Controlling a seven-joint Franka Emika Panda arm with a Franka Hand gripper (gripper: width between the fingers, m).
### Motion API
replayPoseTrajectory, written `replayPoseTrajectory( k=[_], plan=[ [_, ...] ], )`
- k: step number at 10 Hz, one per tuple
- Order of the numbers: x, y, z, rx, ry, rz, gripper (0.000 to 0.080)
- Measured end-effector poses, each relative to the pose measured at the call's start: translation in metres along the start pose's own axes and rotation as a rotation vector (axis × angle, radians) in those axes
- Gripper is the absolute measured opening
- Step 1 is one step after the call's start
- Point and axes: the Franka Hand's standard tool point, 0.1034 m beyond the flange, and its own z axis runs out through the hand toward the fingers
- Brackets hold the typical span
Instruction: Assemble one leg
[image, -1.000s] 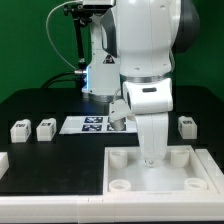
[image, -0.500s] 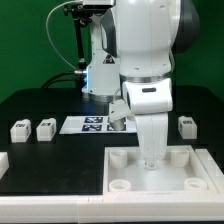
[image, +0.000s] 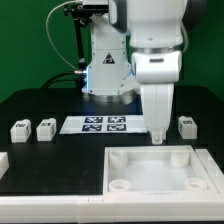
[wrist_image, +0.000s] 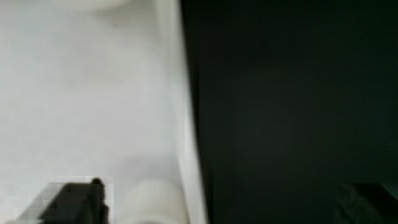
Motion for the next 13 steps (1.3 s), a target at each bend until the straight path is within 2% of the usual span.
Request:
replayPoseTrajectory(
  k=[2,3,6,7,8,10,12,13],
  plan=[
    [0.034,-0.023,-0.02,-0.026,0.003,0.194,0.0649],
    [0.044,-0.03,-0.025,-0.035,0.01,0.329,0.0649],
    [0.044,-0.029,-0.024,-0.031,0.024,0.593,0.0649],
    [0.045,-0.032,-0.023,-0.026,0.028,0.708,0.0649],
    [0.05,-0.048,-0.014,-0.003,0.024,0.932,0.0649],
    [0.069,-0.08,-0.002,0.013,0.016,1.234,0.0649],
    [0.073,-0.087,0.011,0.027,0.054,1.433,0.0649],
    [0.071,-0.089,0.012,0.033,0.032,1.42,0.0649]
  ],
)
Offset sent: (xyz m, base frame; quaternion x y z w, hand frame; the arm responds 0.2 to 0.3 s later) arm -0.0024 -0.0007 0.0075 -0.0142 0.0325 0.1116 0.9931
